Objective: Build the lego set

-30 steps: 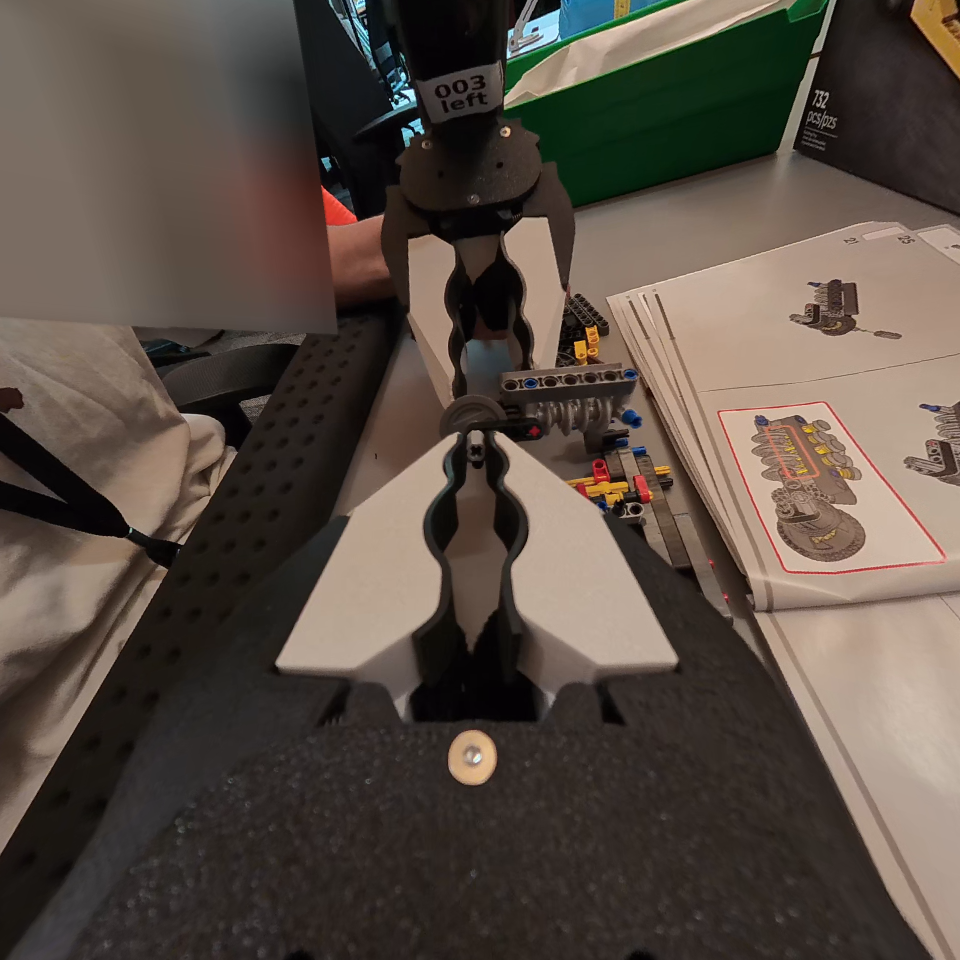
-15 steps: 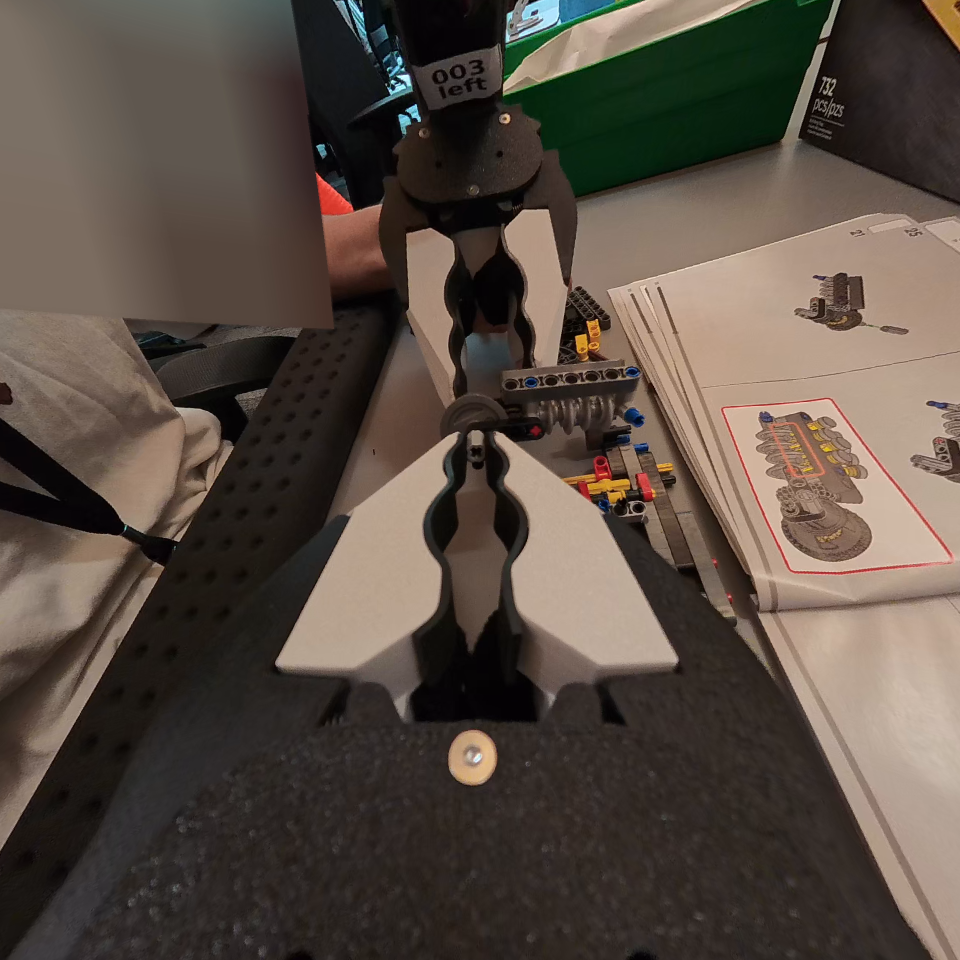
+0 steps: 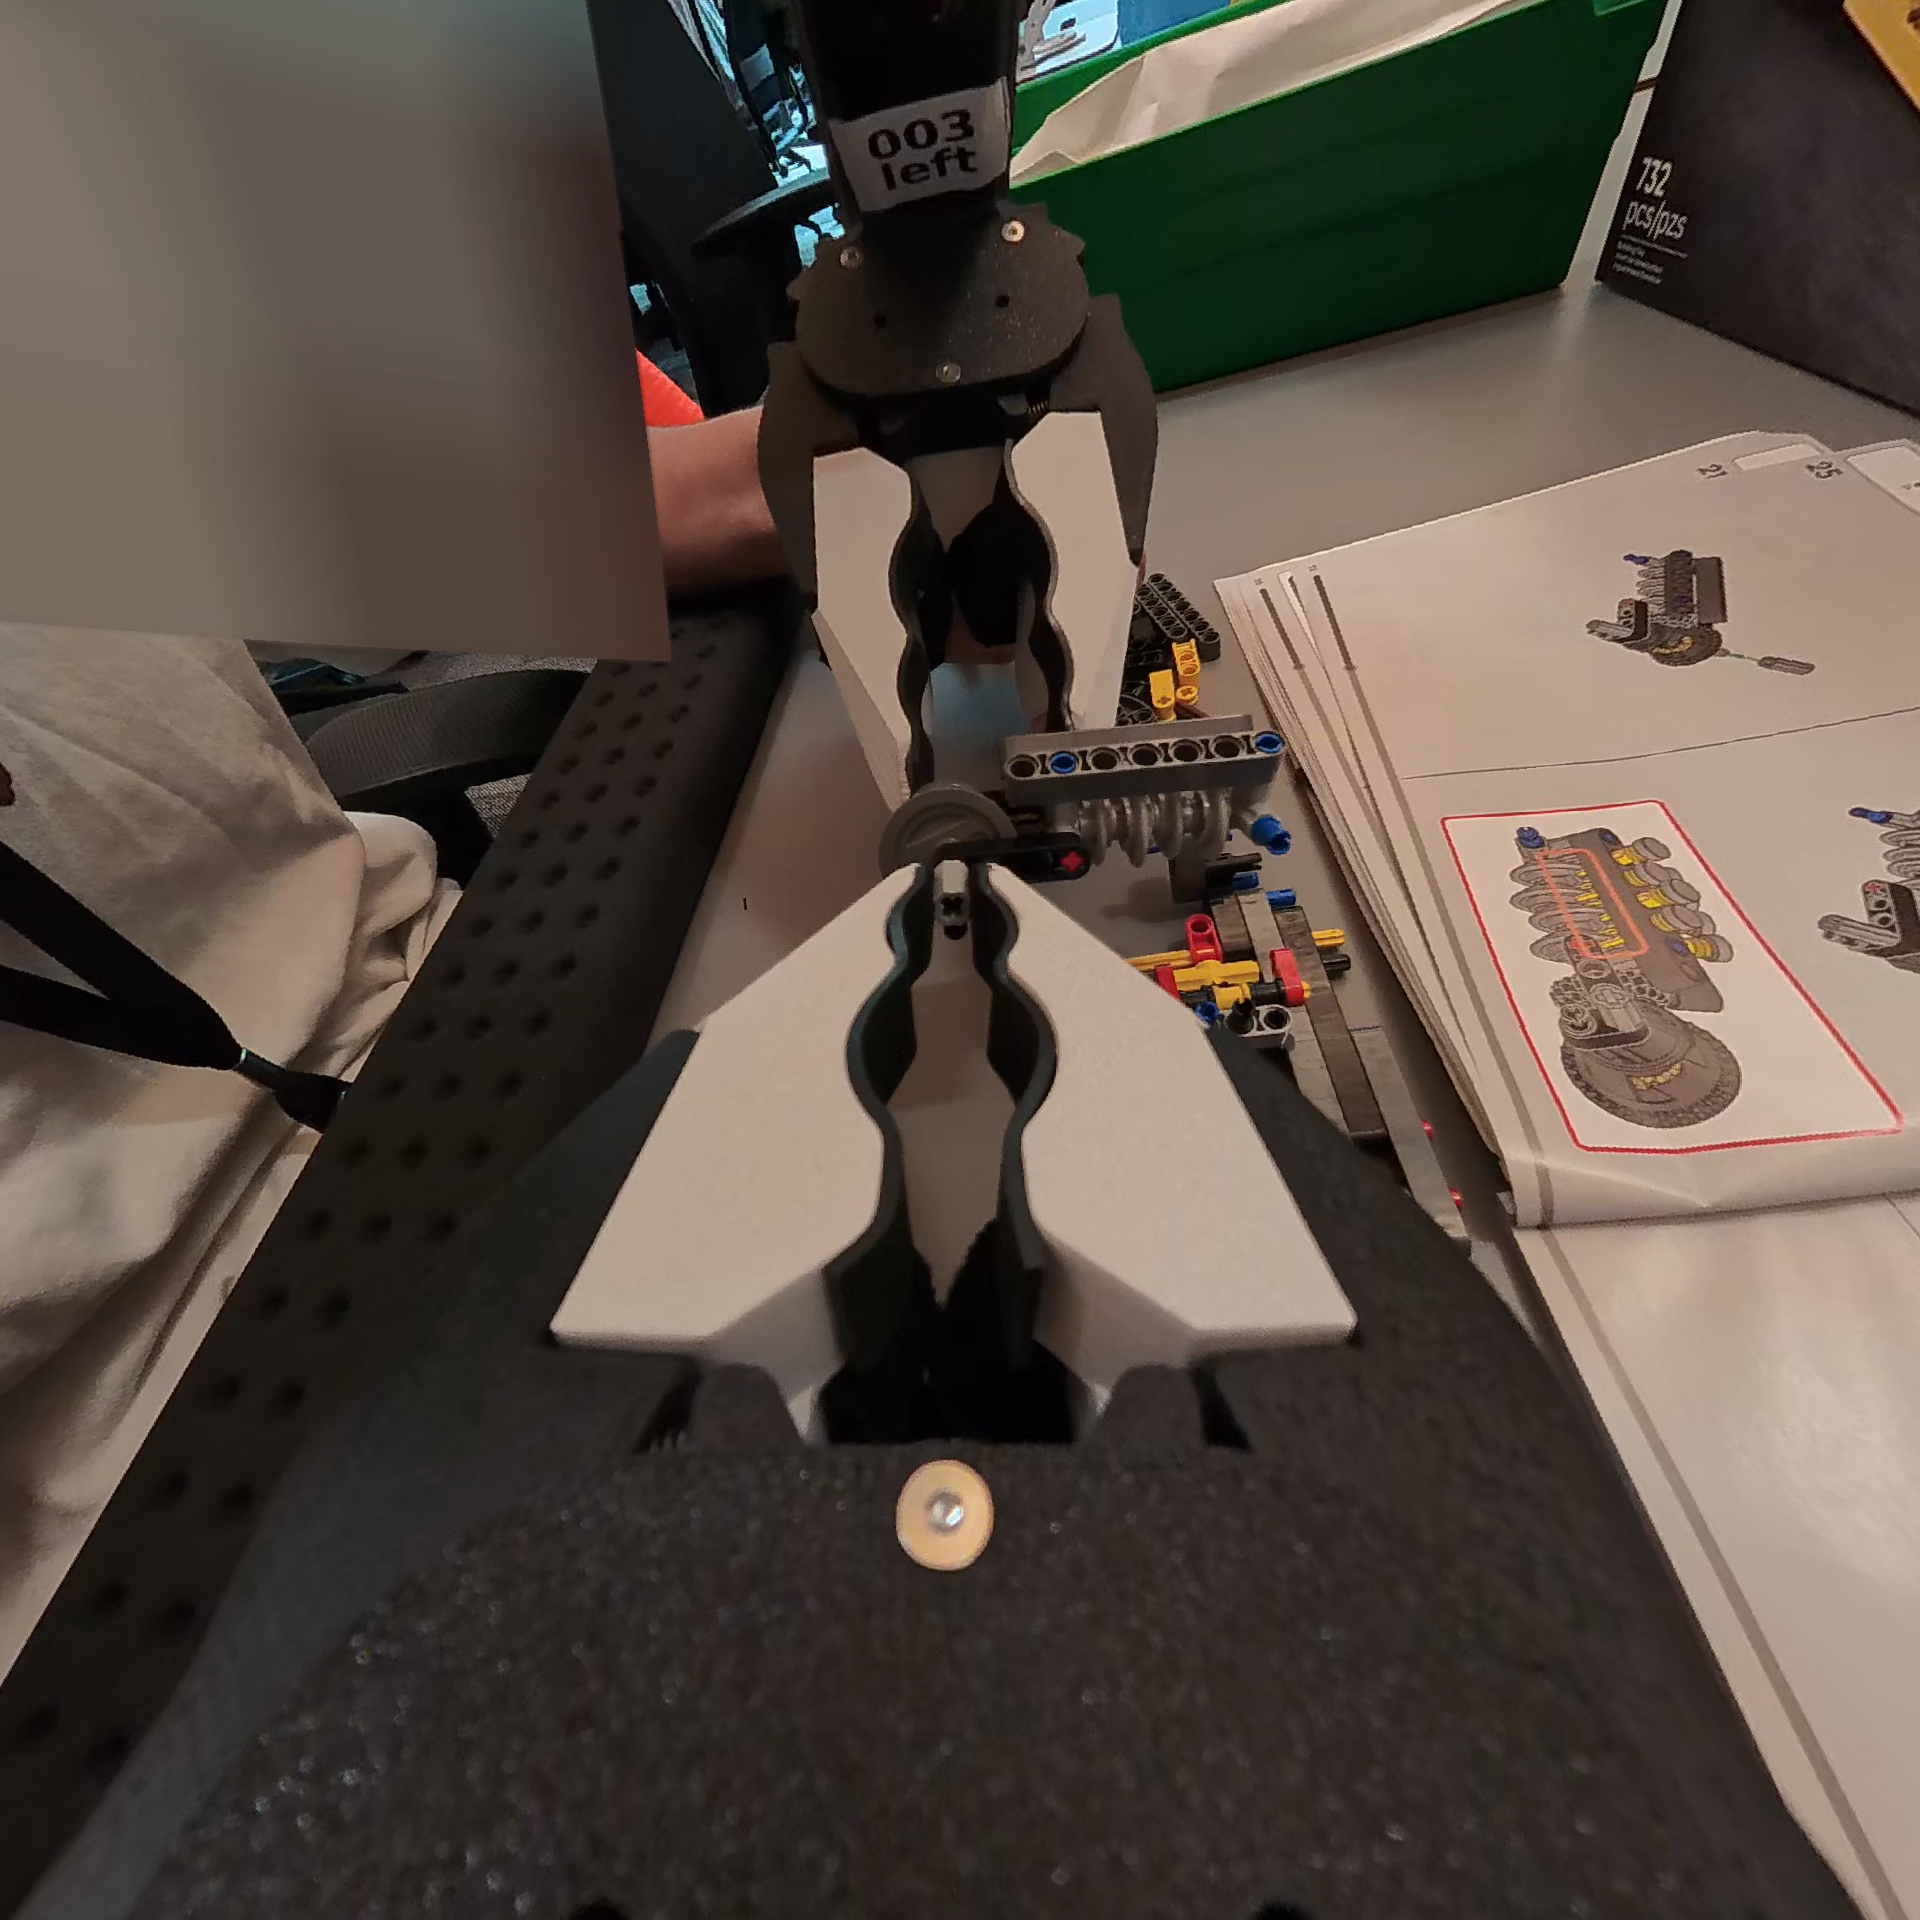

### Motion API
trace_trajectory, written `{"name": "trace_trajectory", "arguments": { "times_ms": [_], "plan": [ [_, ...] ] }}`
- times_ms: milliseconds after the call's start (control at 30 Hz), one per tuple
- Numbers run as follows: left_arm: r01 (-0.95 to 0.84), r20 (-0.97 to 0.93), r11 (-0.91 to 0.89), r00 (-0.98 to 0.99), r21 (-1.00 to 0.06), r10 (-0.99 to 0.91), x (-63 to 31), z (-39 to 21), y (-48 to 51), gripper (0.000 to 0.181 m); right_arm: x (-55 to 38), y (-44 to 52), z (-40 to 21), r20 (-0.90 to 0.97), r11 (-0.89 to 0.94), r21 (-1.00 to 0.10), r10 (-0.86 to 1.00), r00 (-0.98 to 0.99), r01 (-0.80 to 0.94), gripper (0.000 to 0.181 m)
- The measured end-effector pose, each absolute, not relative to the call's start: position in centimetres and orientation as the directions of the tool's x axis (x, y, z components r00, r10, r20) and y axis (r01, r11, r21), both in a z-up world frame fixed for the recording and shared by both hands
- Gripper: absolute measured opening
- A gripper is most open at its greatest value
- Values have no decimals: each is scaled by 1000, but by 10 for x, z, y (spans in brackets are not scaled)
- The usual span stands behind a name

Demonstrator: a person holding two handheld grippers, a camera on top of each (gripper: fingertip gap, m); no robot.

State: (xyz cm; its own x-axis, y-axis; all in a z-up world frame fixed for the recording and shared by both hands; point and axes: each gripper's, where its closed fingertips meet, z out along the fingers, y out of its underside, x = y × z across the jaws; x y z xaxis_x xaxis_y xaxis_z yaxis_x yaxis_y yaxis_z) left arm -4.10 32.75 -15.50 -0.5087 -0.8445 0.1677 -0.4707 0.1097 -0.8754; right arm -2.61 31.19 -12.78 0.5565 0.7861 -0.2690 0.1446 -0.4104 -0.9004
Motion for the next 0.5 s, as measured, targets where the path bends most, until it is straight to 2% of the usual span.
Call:
{"name": "trace_trajectory", "arguments": {
  "times_ms": [200,300,400,500],
  "plan": [
    [-469,169,104,-505,-877,-847,-40,-156,328,31,-25,314,-126,-273,-408,-904,780,563,127,6],
    [-443,225,2,-460,-897,-859,-33,-146,335,32,-15,324,-117,-203,-343,-933,747,633,106,8],
    [-423,269,-101,-361,-901,-893,-25,-138,353,31,-5,335,-104,-83,-249,-960,687,722,126,34],
    [-387,338,-218,-277,-896,-899,-20,-129,366,32,4,351,-105,138,-207,-936,531,836,285,57]
  ]
}}
